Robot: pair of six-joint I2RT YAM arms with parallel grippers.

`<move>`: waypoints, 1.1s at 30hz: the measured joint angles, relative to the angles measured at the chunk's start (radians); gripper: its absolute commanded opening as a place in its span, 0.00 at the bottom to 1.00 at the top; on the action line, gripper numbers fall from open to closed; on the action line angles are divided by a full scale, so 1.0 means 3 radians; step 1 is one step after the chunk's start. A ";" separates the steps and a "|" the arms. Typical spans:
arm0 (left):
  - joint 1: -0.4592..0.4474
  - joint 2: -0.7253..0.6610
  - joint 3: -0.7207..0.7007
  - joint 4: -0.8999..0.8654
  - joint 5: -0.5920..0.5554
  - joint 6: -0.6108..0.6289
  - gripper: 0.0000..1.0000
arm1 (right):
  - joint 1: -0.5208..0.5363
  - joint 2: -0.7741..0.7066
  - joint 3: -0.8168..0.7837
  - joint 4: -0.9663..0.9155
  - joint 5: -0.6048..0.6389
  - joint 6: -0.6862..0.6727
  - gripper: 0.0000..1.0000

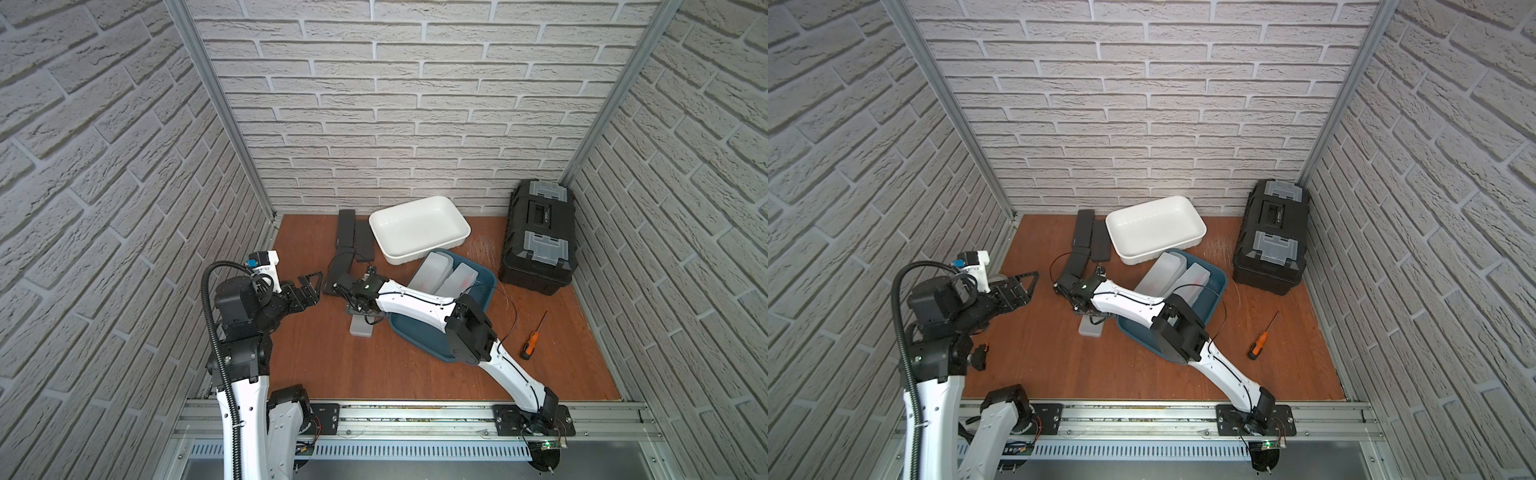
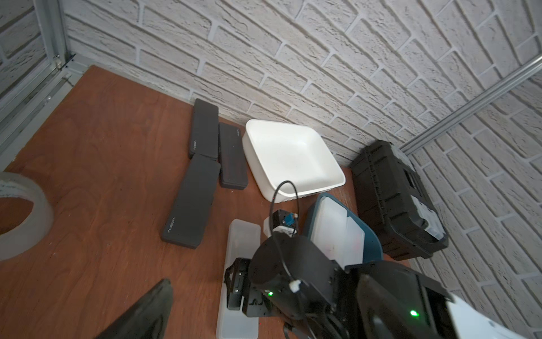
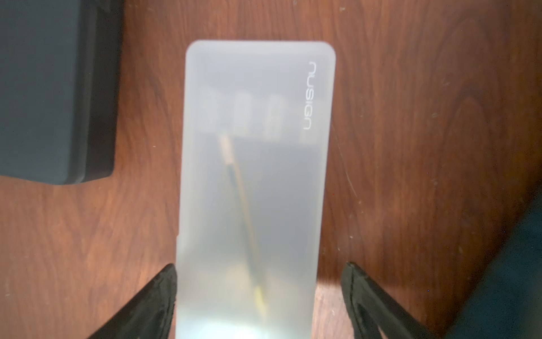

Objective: Place the pencil cases by color into the storage box
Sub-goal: Pick up the pencil case from the center of the board.

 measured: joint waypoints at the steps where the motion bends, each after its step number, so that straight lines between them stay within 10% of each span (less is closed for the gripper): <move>1: 0.0000 -0.0001 0.0014 0.0025 0.0038 0.0001 0.98 | 0.0000 0.0038 0.0043 0.0000 -0.0020 -0.0008 0.88; 33: -0.0074 -0.0011 -0.0095 0.0064 0.0060 0.0036 0.98 | 0.0148 -0.0013 -0.0123 -0.0181 -0.0198 -0.0011 0.82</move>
